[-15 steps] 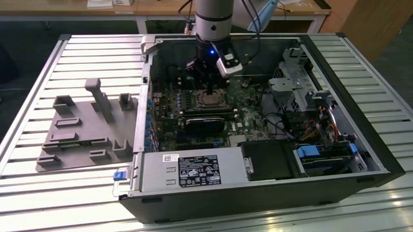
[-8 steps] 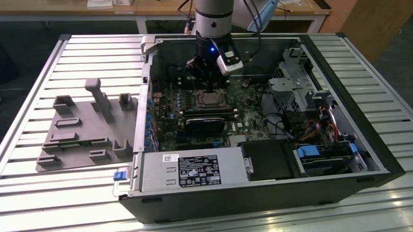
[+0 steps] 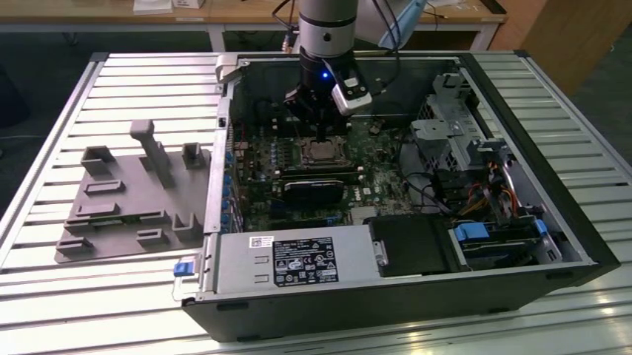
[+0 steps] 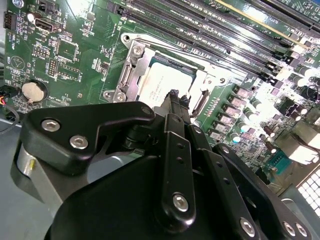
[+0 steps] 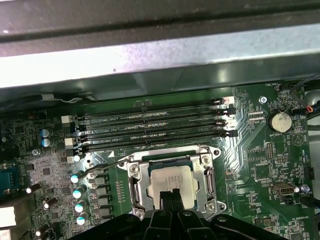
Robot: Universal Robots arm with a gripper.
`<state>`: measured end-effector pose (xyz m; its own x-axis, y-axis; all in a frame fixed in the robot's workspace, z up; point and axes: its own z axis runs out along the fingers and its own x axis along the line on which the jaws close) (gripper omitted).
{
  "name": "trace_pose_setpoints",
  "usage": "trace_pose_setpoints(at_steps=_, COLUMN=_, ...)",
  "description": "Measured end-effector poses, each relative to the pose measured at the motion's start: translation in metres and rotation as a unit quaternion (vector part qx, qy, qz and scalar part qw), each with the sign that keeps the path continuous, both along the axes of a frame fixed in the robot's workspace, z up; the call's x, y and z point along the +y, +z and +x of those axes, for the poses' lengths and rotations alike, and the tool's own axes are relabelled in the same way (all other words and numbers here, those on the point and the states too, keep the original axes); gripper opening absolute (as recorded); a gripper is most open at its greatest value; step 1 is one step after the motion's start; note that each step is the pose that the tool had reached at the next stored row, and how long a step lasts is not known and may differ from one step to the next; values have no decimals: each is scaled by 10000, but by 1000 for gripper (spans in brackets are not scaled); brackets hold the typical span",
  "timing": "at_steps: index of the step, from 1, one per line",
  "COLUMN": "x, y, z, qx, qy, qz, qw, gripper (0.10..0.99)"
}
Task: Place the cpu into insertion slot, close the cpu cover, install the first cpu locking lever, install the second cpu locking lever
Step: 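Install the first cpu locking lever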
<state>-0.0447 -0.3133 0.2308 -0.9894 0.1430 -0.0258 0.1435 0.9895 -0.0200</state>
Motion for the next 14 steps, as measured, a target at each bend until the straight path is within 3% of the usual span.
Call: trace_pose_setpoints(at_steps=14, x=0, y=1, z=-101, qx=0, qy=0, qz=0, qw=10000, gripper=102)
